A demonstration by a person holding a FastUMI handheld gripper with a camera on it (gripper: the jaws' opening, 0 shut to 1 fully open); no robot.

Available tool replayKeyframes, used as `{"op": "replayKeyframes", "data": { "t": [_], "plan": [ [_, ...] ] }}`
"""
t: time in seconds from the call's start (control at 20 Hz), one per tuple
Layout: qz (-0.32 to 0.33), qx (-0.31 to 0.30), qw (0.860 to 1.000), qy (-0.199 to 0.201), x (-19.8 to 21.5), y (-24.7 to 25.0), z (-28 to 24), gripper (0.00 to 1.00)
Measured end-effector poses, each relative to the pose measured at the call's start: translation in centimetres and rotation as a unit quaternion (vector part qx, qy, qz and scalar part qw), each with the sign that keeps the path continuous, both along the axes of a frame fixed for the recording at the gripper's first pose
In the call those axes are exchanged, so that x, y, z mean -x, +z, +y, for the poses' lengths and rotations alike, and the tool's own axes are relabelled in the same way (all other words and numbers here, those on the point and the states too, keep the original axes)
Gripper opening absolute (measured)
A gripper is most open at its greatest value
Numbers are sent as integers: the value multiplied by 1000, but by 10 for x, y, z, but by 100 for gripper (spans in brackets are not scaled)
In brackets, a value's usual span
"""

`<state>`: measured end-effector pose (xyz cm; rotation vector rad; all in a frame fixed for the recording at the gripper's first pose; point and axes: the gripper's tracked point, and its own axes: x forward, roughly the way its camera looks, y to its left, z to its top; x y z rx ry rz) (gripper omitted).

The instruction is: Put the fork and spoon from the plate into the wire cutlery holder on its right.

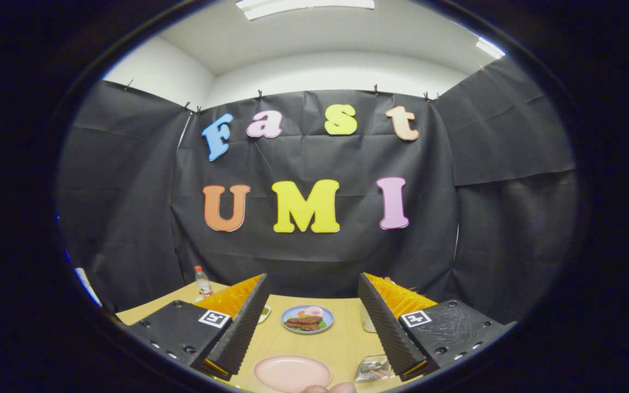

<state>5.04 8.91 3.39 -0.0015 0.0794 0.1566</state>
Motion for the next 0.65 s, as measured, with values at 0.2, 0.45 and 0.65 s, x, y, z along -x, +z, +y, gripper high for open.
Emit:
{"op": "replayKeyframes", "data": {
  "t": [0.2,0.45,0.65],
  "plan": [
    [0,-2,1000,1,-2,-2,0,97],
    [0,-5,1000,-4,-1,-2,-4,97],
    [-6,-7,1000,-11,2,-2,-11,97]
  ]
}}
